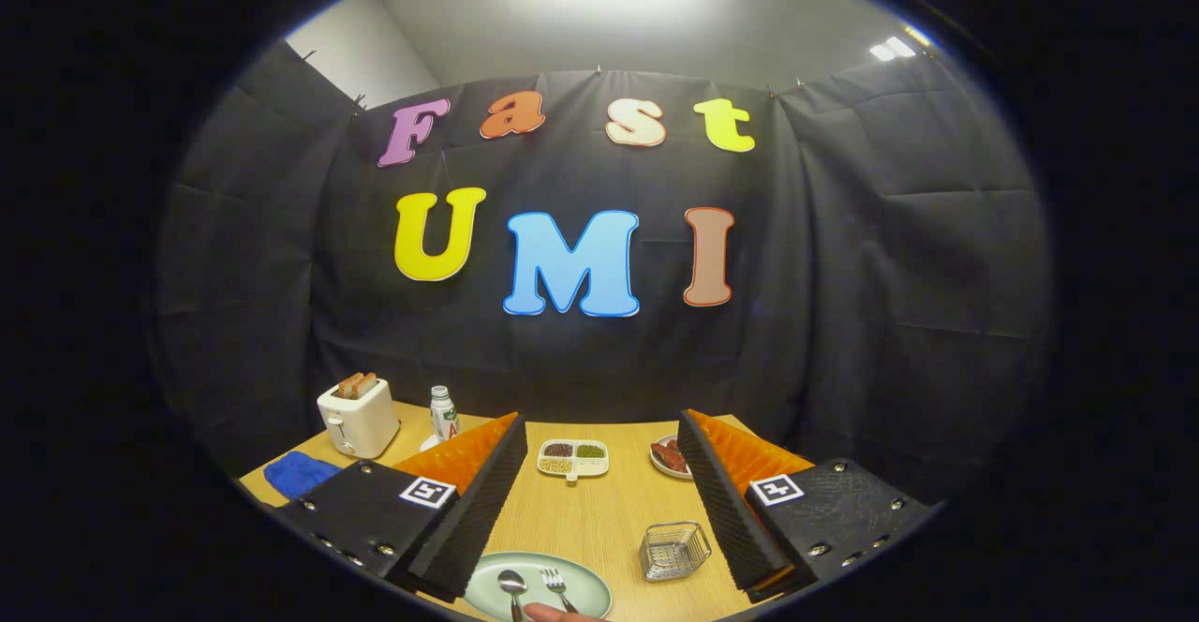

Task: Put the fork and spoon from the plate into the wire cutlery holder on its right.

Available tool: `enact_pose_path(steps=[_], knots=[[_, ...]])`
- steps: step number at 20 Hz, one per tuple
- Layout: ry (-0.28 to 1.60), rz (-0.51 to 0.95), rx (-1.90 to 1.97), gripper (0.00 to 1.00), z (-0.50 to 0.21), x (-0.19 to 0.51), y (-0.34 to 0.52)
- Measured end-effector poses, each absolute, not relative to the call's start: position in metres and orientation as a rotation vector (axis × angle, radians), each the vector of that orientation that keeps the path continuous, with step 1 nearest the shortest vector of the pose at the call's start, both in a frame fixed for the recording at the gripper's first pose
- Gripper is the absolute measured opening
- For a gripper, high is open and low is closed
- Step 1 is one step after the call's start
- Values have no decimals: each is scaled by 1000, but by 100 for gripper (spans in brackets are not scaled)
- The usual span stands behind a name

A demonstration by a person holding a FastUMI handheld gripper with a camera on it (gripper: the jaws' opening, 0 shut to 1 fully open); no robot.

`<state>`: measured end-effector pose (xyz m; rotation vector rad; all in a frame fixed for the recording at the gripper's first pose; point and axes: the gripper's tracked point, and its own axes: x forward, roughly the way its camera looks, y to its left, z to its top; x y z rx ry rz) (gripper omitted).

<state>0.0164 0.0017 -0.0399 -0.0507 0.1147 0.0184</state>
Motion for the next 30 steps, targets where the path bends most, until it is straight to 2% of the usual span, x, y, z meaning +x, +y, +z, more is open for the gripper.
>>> enact_pose_path(steps=[10, 16, 23, 30], knots=[[224, 111, -153, 99, -85, 12, 16], [439, 208, -252, 98, -150, 2, 21], [571, 303, -382, 99, -203, -16, 23], [836, 391, -491, 95, -275, -44, 16]])
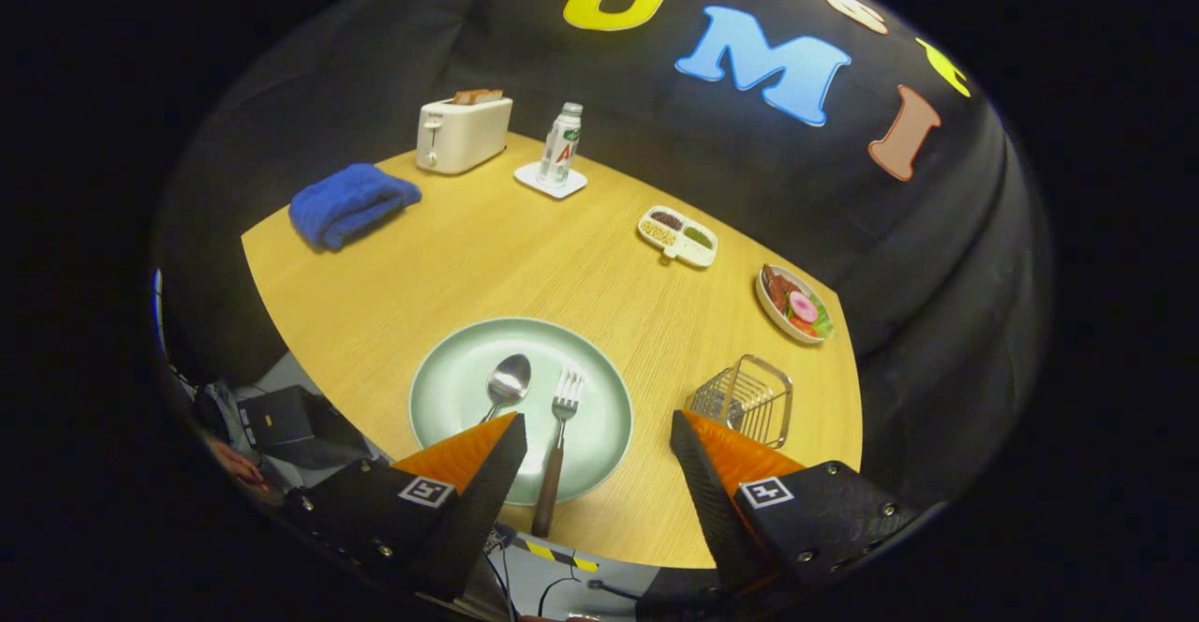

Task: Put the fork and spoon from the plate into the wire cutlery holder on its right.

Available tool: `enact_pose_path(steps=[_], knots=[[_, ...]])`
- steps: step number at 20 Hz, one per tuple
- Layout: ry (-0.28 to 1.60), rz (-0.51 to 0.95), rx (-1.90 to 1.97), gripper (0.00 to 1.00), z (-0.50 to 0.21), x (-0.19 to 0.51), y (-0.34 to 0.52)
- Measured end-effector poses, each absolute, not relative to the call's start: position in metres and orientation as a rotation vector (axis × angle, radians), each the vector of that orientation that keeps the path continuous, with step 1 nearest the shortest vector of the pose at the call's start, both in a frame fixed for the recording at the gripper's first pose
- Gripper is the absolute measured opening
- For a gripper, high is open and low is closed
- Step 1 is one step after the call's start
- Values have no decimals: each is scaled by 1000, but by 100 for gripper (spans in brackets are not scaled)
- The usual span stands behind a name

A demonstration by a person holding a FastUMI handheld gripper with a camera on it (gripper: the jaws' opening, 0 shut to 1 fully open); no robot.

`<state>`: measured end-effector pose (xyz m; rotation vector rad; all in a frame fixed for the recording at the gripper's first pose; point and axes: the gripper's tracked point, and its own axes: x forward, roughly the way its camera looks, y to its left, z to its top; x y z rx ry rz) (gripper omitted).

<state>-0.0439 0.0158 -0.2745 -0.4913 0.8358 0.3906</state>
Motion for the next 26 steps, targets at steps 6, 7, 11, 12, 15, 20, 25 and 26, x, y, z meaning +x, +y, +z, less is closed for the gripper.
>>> enact_pose_path(steps=[6, 7, 11, 12, 15, 20, 25, 26], knots=[[1027, 431, -487, 94, -321, -59, 12], [1055, 438, -482, 94, -328, -61, 12], [1113, 470, -497, 87, -344, -63, 12], [1126, 470, -502, 87, -348, -62, 11], [1199, 496, -485, 78, -360, -67, 13], [1317, 469, -476, 48, -371, -70, 11], [1431, 433, -505, 47, -355, -63, 7], [1449, 443, -487, 12, -380, -63, 5]])
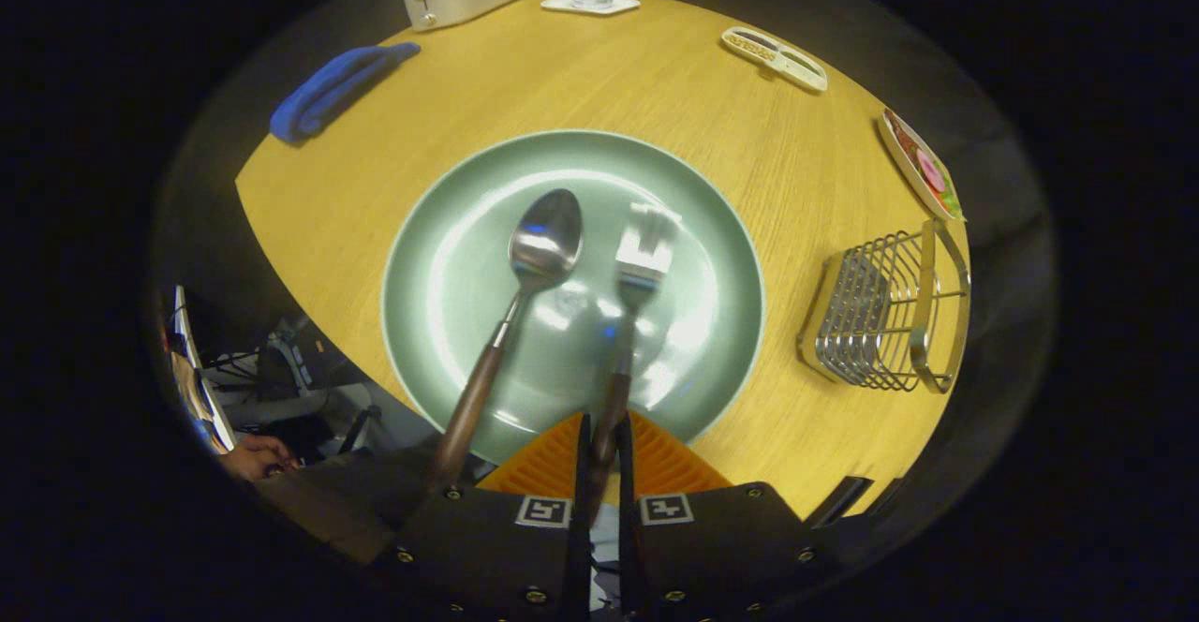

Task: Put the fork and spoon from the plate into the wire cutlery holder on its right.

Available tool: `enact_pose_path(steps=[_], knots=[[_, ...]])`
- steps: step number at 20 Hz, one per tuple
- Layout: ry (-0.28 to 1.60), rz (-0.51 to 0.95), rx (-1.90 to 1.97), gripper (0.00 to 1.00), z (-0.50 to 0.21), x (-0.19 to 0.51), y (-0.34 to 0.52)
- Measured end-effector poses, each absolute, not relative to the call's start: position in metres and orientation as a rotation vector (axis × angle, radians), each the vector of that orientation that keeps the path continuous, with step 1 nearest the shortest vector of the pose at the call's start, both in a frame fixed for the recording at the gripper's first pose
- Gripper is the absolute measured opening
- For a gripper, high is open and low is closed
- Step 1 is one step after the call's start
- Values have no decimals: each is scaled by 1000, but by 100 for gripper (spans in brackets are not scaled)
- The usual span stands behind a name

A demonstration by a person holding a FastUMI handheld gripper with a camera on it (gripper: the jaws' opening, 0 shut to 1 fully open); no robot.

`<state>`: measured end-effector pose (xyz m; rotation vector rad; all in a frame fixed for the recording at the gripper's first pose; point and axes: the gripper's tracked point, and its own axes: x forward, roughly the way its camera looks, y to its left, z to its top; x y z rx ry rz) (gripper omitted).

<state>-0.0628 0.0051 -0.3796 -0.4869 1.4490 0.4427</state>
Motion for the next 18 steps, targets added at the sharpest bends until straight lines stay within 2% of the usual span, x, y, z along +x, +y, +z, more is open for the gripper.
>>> enact_pose_path(steps=[4, 5, 18], knots=[[1527, 438, -412, 12, -382, -60, 2], [1540, 451, -433, 2, -376, -57, -3], [1540, 546, -505, 1, -328, -39, -32]])
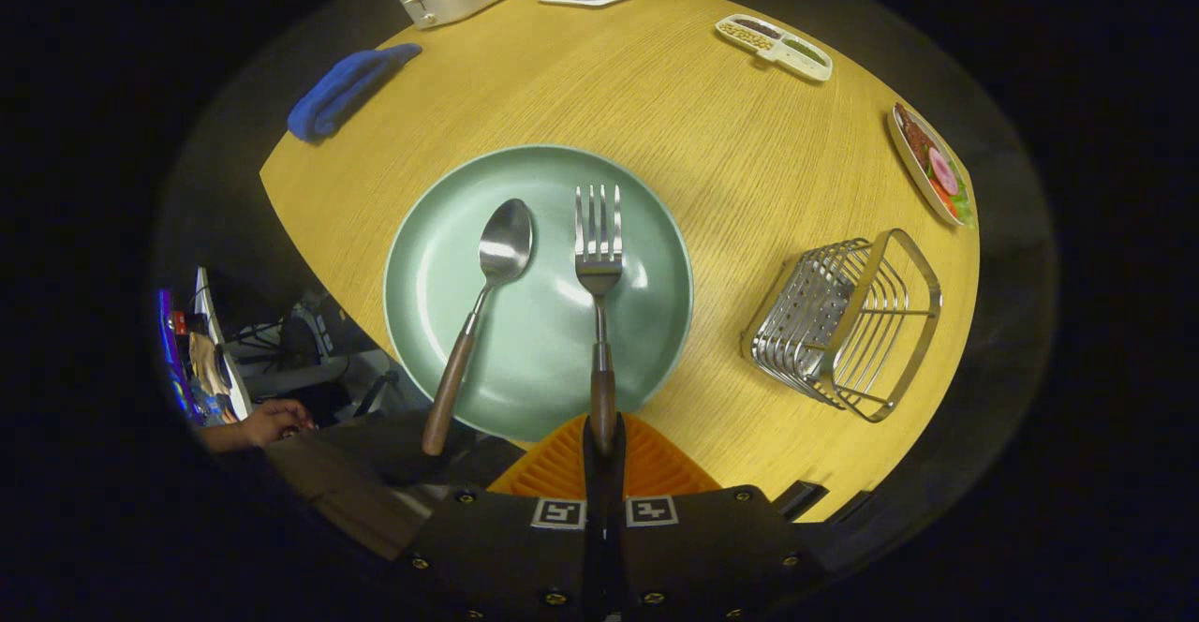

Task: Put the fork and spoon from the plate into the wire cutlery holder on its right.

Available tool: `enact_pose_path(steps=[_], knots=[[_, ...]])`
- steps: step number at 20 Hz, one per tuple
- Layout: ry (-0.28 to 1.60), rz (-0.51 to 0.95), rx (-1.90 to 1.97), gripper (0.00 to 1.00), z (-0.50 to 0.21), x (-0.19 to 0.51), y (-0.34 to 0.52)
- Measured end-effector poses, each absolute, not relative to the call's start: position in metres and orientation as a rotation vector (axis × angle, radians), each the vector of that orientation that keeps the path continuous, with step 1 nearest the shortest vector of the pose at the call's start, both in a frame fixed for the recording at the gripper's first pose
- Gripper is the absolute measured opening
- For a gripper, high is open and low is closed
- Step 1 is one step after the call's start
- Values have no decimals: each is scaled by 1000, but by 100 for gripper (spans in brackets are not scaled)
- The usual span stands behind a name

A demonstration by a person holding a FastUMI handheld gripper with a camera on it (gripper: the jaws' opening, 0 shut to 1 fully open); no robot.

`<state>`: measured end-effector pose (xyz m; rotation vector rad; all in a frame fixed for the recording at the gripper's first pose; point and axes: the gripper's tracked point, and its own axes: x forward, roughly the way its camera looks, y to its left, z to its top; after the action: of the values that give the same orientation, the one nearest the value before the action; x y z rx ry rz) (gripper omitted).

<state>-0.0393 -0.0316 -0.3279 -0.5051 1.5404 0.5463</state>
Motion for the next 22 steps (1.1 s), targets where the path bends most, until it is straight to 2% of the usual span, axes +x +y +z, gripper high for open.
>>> enact_pose_path(steps=[7, 13, 22], knots=[[1525, 554, -565, 1, -281, -25, -66], [1617, 560, -635, 1, -240, -23, -106], [1770, 481, -700, 1, -208, -7, -160]])
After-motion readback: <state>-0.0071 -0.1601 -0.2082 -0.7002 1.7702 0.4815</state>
